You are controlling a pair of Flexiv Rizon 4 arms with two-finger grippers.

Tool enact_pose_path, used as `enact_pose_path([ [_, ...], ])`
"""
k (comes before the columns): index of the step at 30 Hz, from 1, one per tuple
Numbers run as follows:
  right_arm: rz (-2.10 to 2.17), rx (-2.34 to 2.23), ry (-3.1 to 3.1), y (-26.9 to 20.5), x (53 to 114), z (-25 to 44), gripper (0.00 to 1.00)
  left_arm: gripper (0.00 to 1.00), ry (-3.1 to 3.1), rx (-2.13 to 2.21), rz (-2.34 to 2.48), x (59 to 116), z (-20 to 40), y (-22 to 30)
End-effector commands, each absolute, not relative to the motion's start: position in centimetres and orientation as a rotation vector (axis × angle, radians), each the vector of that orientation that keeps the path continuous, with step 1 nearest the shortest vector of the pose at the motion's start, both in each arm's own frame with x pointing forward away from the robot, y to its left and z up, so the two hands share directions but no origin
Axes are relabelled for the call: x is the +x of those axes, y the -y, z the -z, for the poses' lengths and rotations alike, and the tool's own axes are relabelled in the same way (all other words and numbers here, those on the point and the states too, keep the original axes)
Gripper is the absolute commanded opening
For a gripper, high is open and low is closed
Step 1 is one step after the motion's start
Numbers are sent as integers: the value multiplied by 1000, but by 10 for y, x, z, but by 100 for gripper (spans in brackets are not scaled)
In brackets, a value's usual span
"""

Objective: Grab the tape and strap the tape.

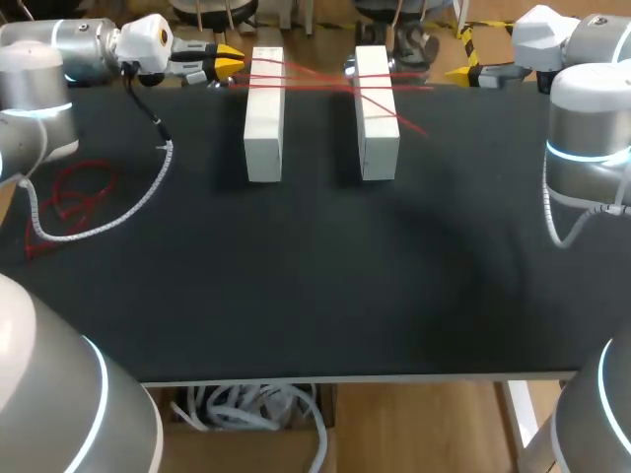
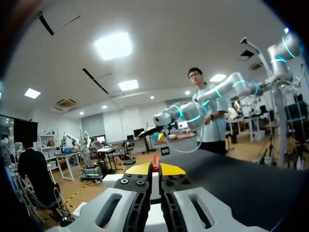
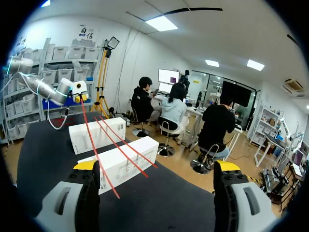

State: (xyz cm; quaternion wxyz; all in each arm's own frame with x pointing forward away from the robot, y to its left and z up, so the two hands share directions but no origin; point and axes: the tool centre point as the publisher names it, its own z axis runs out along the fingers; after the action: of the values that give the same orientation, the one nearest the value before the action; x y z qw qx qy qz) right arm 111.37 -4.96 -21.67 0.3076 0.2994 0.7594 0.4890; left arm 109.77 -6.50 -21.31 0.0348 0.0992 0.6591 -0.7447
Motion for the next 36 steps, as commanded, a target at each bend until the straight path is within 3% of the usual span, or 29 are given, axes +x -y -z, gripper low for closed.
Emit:
enact_pose_path([
  [1, -1291, 793, -2011, 50, 1114, 216, 100, 0, -2030, 293, 2275, 1093, 211, 66],
  [36, -1291, 793, -2011, 50, 1114, 216, 100, 0, -1807, 117, 2457, 1037, 123, 104],
])
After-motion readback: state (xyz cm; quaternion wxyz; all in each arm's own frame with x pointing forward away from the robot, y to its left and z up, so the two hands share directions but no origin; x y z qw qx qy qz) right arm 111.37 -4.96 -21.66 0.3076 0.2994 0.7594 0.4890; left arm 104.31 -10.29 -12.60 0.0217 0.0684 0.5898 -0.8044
